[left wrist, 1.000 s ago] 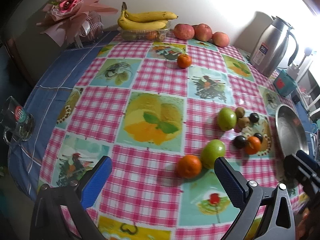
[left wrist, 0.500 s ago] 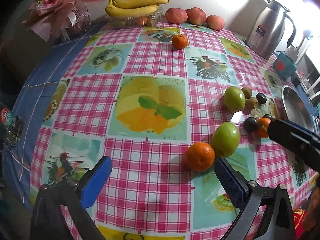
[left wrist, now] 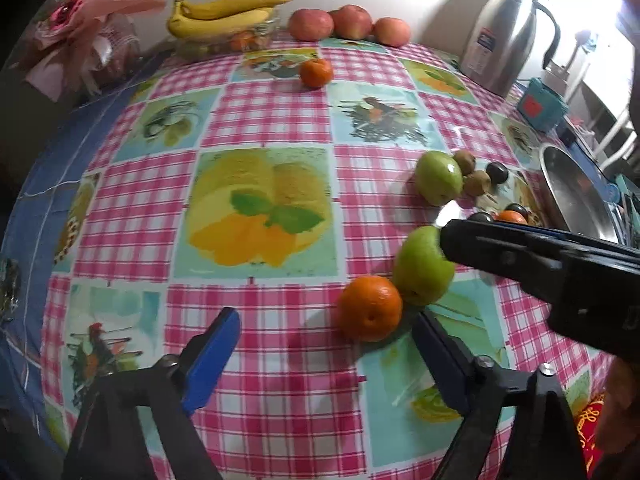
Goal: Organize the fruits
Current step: 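Grasp the large green lime with the right tool while the left tool grasps an orange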
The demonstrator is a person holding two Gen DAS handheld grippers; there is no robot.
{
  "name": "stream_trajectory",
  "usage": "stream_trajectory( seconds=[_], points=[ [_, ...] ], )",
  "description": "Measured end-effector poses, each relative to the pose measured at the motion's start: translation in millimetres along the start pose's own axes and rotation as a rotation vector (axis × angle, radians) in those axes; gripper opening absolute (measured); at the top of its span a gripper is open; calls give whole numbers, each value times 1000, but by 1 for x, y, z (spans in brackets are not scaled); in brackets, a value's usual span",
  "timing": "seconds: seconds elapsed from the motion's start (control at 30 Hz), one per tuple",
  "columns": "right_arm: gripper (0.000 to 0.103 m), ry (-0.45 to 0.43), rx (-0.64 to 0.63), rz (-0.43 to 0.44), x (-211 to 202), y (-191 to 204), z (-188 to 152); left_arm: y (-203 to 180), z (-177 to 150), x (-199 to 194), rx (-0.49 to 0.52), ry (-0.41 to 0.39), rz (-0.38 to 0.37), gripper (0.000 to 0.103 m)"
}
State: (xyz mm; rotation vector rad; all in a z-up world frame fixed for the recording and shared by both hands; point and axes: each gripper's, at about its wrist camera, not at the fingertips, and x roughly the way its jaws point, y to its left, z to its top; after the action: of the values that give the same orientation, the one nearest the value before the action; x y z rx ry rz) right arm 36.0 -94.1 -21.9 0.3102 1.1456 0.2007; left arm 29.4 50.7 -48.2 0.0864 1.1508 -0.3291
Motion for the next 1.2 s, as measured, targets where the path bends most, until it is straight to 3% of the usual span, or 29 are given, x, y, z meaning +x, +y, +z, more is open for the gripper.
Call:
stream_trajectory(
  seconds=[0.17, 0.47, 0.87, 1.2],
  points=[
    [52, 40, 27, 25, 16, 0, 0, -6, 0, 6, 26, 8, -29, 75],
    [49, 100, 72, 42, 39, -3, 1, -5, 1, 14, 11, 28, -117, 39],
    [47, 113, 113, 76, 45, -10, -1, 0, 1, 10, -18, 29, -105, 38],
    [47, 62, 118, 92, 21, -12, 1, 25, 13, -6, -178, 41, -18, 38]
  ],
)
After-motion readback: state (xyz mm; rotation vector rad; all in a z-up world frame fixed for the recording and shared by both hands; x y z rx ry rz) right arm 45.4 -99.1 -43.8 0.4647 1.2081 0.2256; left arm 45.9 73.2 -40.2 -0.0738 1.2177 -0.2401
